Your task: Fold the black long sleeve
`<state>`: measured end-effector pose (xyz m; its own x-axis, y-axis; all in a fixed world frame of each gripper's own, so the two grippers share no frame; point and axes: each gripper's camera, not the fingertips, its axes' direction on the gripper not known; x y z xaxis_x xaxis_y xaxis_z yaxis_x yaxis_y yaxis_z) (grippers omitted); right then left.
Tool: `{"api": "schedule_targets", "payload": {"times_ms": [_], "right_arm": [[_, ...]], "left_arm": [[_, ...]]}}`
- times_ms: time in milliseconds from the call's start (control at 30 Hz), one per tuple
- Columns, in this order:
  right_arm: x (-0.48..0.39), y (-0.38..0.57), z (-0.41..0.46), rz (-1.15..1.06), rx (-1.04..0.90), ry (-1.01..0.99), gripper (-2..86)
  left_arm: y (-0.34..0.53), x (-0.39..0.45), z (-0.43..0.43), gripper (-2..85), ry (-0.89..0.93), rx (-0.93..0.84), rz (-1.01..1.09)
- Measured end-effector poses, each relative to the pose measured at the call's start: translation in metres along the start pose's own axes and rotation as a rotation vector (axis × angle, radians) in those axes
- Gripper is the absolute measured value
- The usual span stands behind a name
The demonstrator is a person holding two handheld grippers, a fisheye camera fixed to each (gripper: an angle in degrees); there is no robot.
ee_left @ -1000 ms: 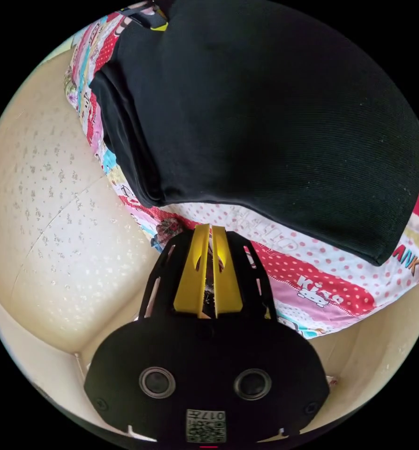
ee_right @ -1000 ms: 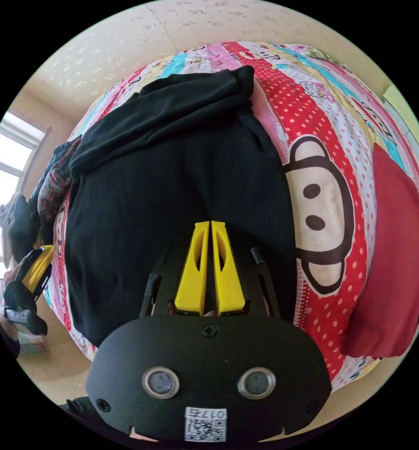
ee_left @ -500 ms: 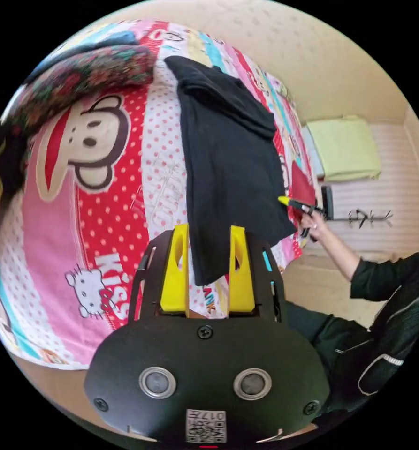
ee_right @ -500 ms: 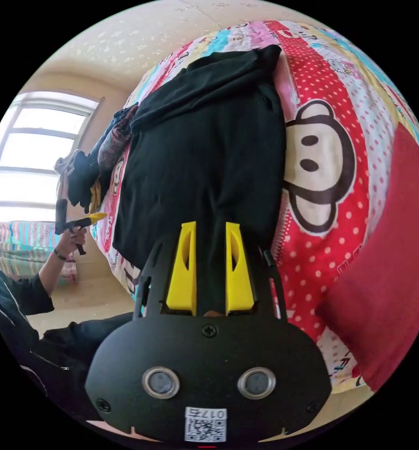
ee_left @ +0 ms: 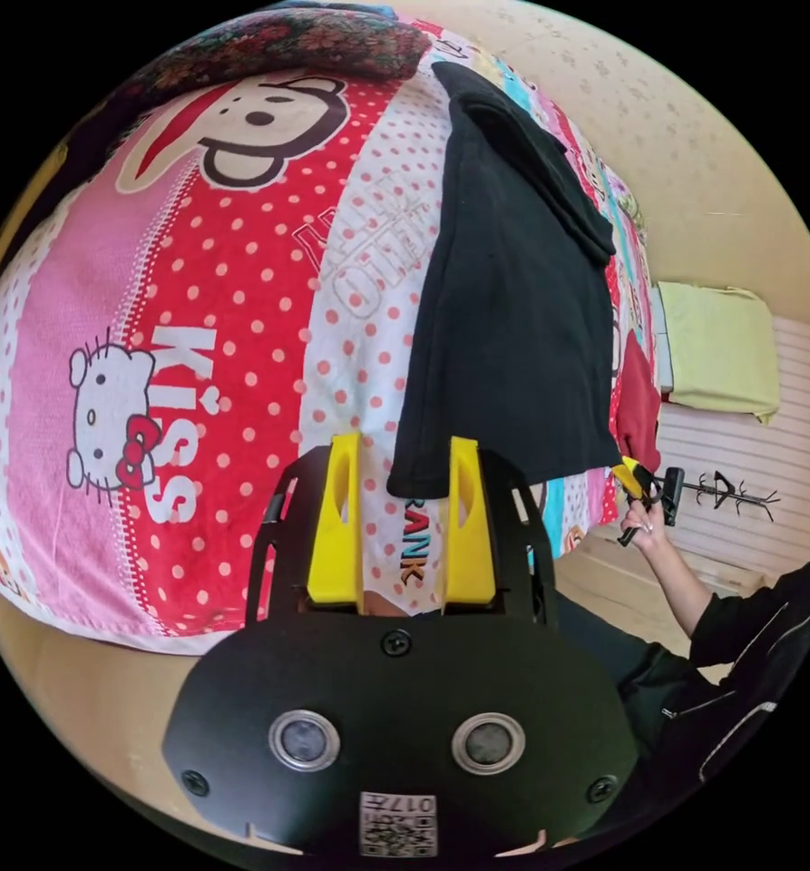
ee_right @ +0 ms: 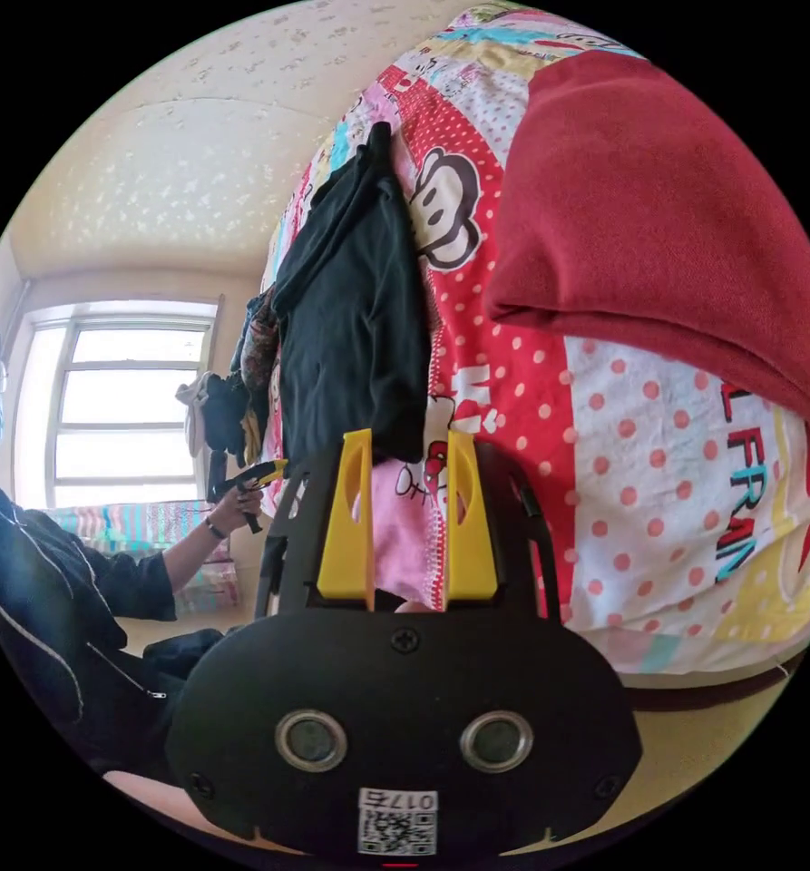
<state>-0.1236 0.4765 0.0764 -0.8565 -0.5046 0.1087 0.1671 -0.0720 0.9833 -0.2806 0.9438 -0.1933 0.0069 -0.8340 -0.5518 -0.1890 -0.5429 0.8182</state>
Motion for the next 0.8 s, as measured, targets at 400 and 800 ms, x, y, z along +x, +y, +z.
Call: {"api": "schedule_targets", "payload": {"times_ms": [400, 800], "right_arm": [[0.007, 0.008, -0.012, 0.337, 0.157, -0.216, 8.8], [-0.074, -0.033, -0.033, 0.11, -0.103, 0.132, 4.5]], "left_arm": [[-0.006, -0.004, -0.009, 3.1, 0.199, -0.012, -0.135], [-0.002, 0.041, -0.089, 3.0, 0.023, 0.024, -0.027]]}}
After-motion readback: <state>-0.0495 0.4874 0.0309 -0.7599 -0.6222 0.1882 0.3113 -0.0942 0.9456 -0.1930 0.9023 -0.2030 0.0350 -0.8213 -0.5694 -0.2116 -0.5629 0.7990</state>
